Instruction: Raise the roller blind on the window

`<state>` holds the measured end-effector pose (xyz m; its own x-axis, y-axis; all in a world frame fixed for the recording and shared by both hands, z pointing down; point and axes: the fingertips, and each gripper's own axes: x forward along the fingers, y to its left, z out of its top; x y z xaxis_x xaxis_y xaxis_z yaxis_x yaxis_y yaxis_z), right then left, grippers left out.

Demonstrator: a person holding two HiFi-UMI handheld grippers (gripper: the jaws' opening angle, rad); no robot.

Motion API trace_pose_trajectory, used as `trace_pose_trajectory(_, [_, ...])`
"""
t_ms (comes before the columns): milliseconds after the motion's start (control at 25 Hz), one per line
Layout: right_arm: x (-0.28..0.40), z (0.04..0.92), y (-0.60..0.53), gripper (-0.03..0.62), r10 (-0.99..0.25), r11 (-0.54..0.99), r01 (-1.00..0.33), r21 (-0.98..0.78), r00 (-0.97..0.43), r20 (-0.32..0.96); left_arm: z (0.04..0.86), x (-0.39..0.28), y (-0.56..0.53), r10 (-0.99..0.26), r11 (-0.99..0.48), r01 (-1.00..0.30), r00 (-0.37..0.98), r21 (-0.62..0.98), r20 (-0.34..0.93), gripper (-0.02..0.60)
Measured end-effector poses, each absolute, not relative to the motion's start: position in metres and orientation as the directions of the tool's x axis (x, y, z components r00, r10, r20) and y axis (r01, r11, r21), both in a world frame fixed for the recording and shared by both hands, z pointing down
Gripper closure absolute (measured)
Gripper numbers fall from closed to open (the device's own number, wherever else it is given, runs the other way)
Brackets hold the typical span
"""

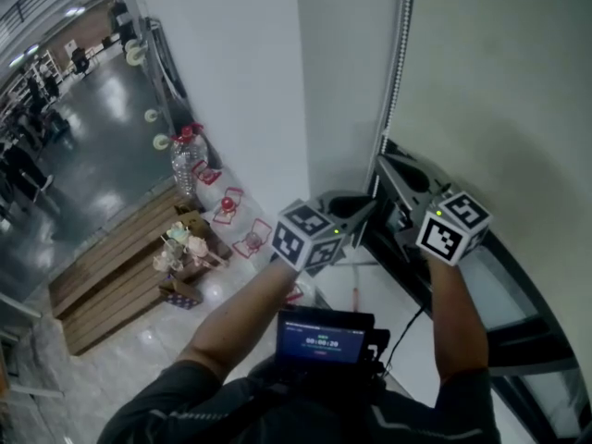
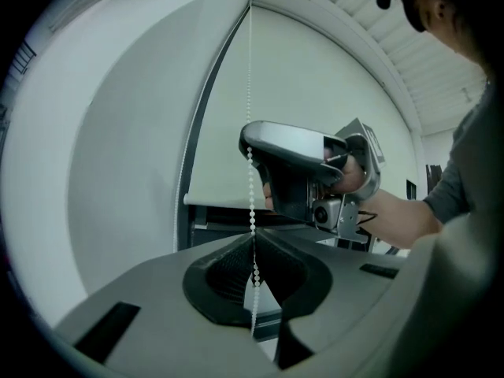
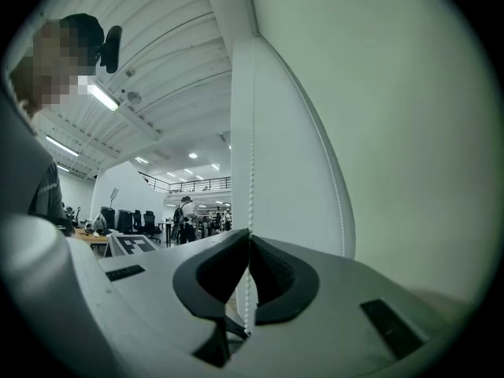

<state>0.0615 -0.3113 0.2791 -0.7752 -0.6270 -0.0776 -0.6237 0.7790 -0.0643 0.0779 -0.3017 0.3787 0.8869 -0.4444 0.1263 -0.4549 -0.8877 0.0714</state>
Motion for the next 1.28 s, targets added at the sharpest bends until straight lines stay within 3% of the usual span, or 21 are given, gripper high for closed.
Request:
trace_pose_trajectory(560, [0.06,0.3,-0.317,0.592,-0.645,0.764,-0.64,-0.081,-0.762,-0.054,0.383,0.067,-0.302,-0.471,-0.878,-0.478,0.872,0.019,0.132,0.571])
trace_pose_trajectory(600, [0.061,0.301,-0.317,0.592,-0.646,0.763,-0.641,-0.081,-0.761,-0.054,0.378,0.063,-0.301,-0.473,-0.877,-0.479,0.873,0.026,0.119,0.539])
trace_pose_trajectory(800, [0.063,0.304,-0.316,0.592,-0.647,0.762,-0.642,-0.081,-0.76,-0.058,0.324,0.038,-0.307,-0.501,-0.858,-0.494,0.865,0.139,-0.019,0.499])
trace_pose_trajectory(920, [0.058,0.305,-0.313,0.592,-0.644,0.765,-0.641,-0.071,-0.763,-0.051,0.278,0.039,-0.312,-0.497,-0.867,-0.488,0.863,0.102,-0.09,0.498])
trace_pose_trajectory(1280, [0.055,0.303,-0.307,0.594,-0.648,0.761,-0.644,-0.074,-0.761,-0.037,0.225,0.083,-0.323,-0.488,-0.871,-0.491,0.868,-0.01,-0.085,0.504])
